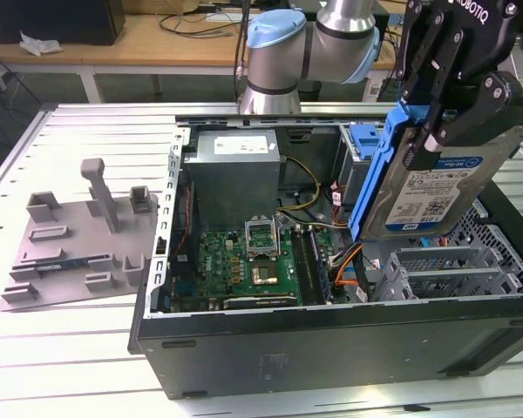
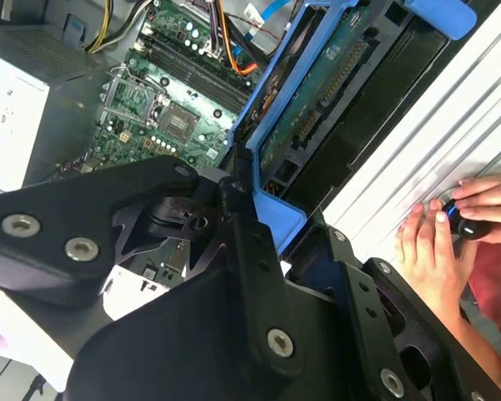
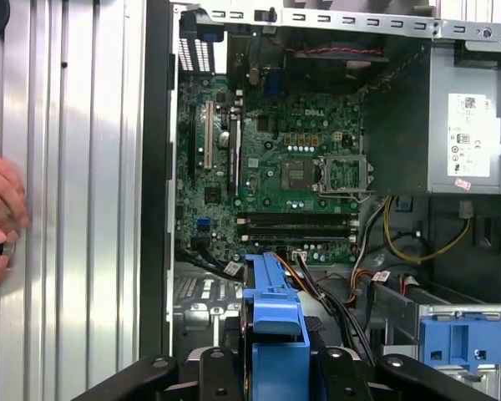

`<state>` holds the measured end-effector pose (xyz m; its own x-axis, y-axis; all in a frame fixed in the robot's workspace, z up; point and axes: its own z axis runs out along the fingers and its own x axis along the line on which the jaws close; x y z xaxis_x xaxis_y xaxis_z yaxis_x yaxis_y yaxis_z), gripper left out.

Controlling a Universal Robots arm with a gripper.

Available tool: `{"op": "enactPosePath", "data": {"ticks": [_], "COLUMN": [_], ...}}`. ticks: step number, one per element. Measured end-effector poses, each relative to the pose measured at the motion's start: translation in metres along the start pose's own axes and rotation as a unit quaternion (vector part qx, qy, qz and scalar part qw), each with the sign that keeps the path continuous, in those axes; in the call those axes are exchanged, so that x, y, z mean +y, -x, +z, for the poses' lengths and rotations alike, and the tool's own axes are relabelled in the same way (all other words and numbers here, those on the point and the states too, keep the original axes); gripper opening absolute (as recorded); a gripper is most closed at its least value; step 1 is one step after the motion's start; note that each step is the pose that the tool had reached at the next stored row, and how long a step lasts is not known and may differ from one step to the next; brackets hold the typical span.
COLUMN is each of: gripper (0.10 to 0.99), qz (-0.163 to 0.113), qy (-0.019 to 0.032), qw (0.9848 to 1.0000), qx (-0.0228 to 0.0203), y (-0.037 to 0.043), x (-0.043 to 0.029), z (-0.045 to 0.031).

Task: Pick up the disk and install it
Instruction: 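Insert the disk into the insertion slot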

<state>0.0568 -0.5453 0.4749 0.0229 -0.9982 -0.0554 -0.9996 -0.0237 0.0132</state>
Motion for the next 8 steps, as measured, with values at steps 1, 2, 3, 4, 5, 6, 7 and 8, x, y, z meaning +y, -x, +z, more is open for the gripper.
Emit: {"op": "enactPosePath", "data": {"ticks": [1,2,3,4,5,6,7,8], "gripper": [0.369,0.369,0.369,0.369,0.369,0.369,0.369,0.369], "qz": [0.0,0.0,0.0,0.001,0.002,0.003,0.005,0.007], "qy": [0.0,0.0,0.0,-0.0001,-0.0001,-0.0002,-0.0003,-0.0004], "qw": [1.0,1.0,1.0,1.0,1.0,1.0,1.0,1.0], "qx": [-0.0001,0.0,0.0,-0.0001,-0.0001,-0.0001,-0.0001,0.0], "y": [-0.0002,-0.0004,-0.0007,-0.001,-0.0012,-0.0013,-0.0014,-0.0015], "x": [-0.0032,-0.0052,-0.007,-0.0095,-0.0113,-0.0126,-0.0138,-0.0166], "z": [0.0001,0.0001,0.0001,0.0002,0.0003,0.0003,0.0004,0.0005]}}
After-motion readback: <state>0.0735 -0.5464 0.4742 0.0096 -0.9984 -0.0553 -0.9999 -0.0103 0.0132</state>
